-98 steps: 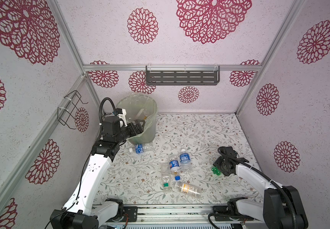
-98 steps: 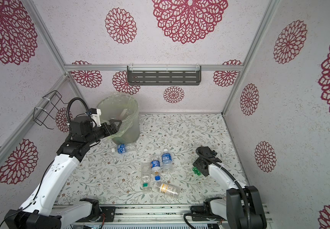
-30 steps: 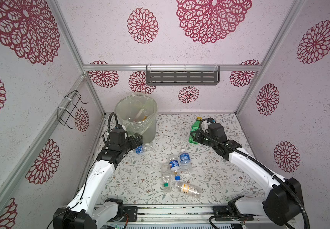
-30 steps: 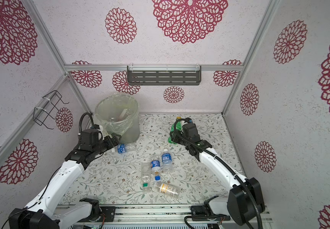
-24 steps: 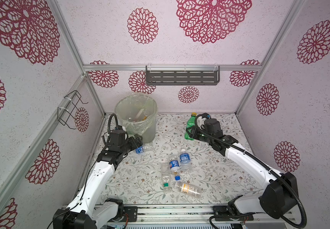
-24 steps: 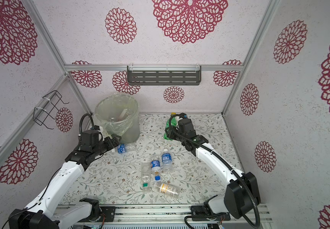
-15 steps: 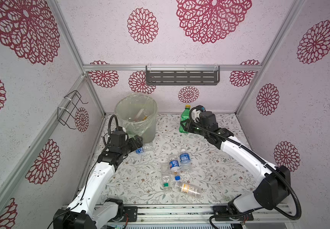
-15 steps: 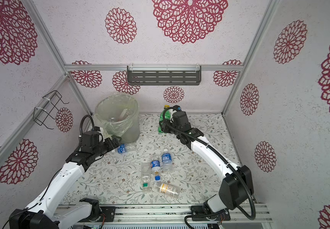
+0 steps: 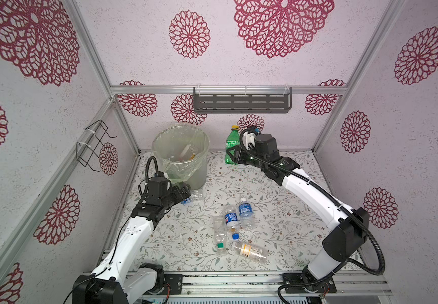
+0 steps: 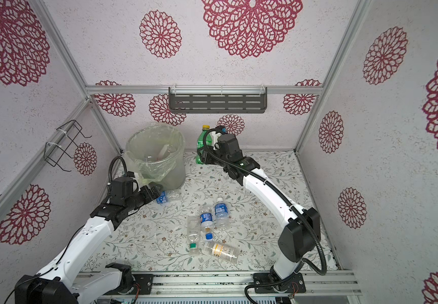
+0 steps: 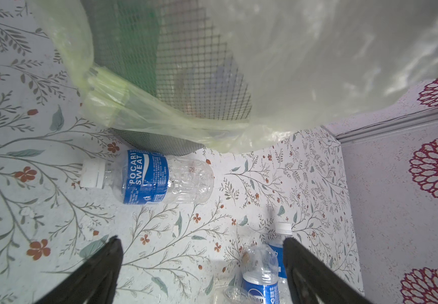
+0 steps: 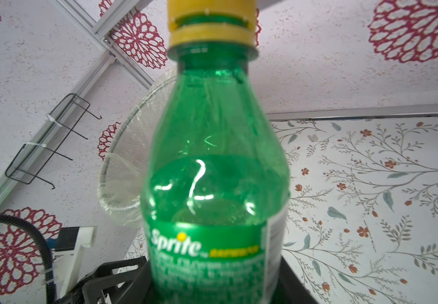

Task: Throw the plastic bottles in the bin
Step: Throw the plastic bottle into the trash bin.

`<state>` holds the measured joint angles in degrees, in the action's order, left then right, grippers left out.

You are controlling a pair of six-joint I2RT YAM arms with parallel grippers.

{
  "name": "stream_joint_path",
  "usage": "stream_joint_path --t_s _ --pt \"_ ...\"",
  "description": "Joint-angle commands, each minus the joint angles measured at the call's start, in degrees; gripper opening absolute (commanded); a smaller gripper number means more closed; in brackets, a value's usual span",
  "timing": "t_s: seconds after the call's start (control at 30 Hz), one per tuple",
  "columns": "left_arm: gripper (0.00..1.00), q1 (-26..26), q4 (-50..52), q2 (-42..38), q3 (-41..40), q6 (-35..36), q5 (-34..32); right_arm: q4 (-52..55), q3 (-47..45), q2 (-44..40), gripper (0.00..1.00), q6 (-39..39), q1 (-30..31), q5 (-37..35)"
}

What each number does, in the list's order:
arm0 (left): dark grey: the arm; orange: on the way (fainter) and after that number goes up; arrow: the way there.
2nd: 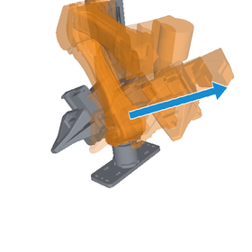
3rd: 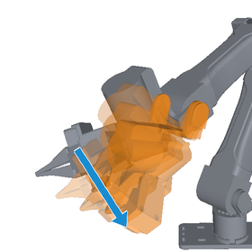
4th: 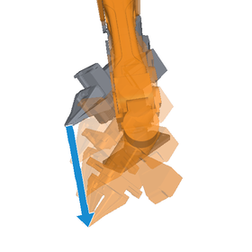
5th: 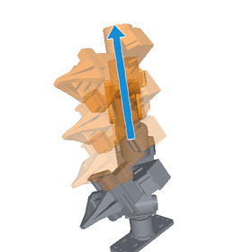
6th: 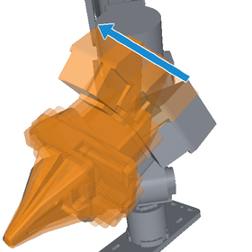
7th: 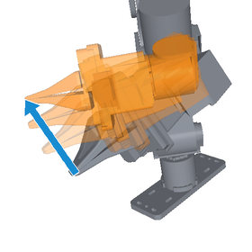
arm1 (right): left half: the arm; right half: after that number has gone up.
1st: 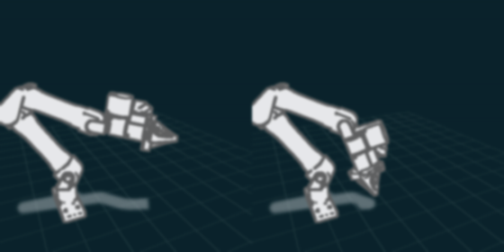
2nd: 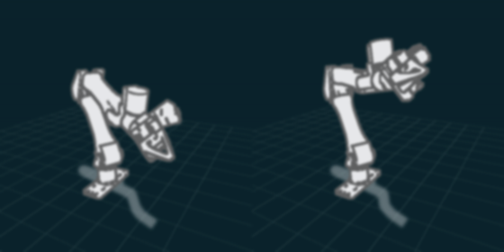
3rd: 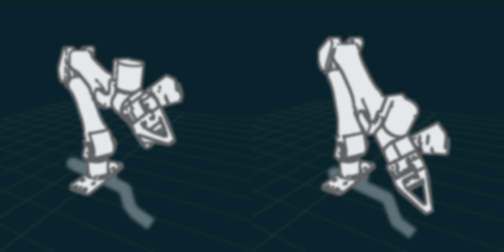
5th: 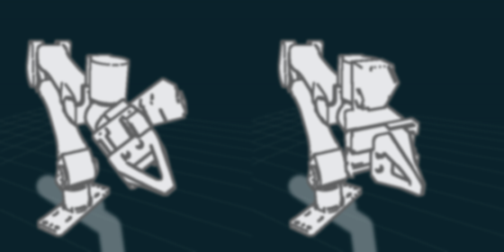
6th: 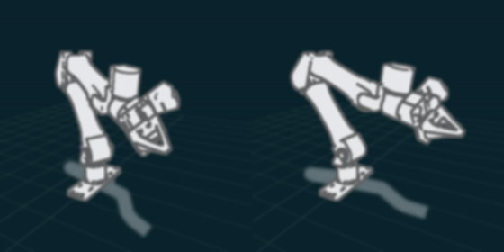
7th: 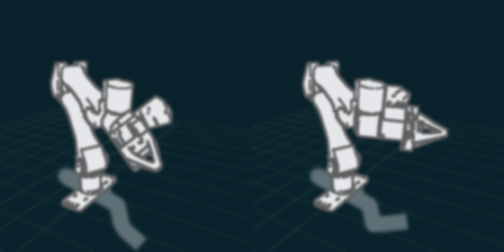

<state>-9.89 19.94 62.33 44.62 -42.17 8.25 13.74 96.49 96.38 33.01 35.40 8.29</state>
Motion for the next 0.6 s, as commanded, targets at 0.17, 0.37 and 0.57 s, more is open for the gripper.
stream_joint_path --t_s 0.17,0.37,0.57 --pt "0.97 -0.4 -4.3 1.1 -2.3 -0.3 -1.6 1.2 3.4 -0.4 0.40 -3.9 1.2 -3.3" --pt "0.97 -0.4 -5.6 0.8 -3.3 -0.5 -2.0 -0.3 -6.5 -8.3 0.41 -6.7 1.3 -8.3" --pt "0.97 -0.4 -5.8 1.8 -3.3 0.2 -1.8 3.7 -5.5 -9.6 0.40 -7.6 4.0 -15.7"
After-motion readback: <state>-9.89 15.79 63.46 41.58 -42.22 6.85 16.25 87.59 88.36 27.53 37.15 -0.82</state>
